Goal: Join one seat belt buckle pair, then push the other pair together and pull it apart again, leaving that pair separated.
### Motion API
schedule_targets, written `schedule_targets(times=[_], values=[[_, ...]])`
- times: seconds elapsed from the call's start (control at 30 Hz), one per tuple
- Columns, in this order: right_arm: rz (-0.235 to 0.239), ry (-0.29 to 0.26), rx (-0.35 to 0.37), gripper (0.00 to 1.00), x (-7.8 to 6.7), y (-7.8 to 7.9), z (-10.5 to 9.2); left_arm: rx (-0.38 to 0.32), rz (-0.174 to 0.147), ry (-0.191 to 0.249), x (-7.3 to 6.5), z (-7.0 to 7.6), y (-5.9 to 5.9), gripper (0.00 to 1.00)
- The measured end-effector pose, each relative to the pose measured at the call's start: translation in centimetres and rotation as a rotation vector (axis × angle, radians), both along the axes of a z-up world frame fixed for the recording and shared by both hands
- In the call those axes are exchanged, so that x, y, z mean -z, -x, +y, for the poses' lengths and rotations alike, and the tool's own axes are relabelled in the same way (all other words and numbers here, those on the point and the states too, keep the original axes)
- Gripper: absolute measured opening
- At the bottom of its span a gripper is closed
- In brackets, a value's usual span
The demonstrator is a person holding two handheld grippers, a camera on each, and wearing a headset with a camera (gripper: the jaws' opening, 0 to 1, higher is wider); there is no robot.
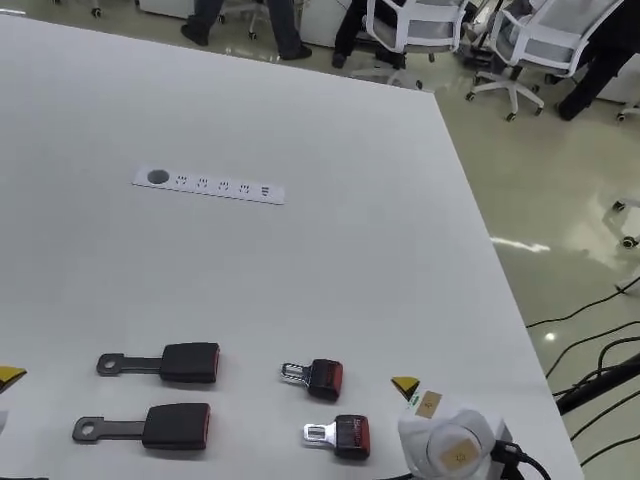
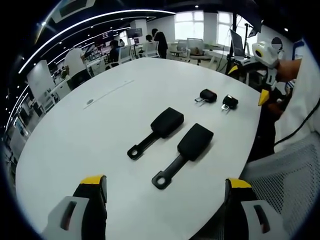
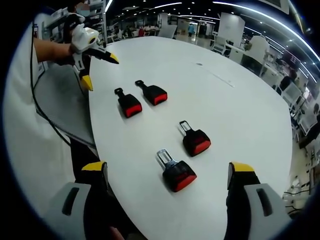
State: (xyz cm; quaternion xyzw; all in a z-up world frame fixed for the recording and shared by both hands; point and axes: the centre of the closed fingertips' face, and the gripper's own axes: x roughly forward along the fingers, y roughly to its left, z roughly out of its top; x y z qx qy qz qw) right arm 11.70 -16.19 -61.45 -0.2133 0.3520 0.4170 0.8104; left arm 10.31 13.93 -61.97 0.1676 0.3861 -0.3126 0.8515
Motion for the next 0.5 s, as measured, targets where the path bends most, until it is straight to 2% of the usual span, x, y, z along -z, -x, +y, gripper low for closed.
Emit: schedule_targets(times=[0.23,0.5], values=[[0.001,-0.013,0.019,0.98,-0.20,-0.01,-0.05,-0.020,0.002,-0.002,0.07,0.48,-0.15,0.95],[-0.015,-0.014,0.027,0.94,-0.41,-0.36,-0.36,-0.021,0.008,-0.003,0.33,0.71,-0.06,0.95]])
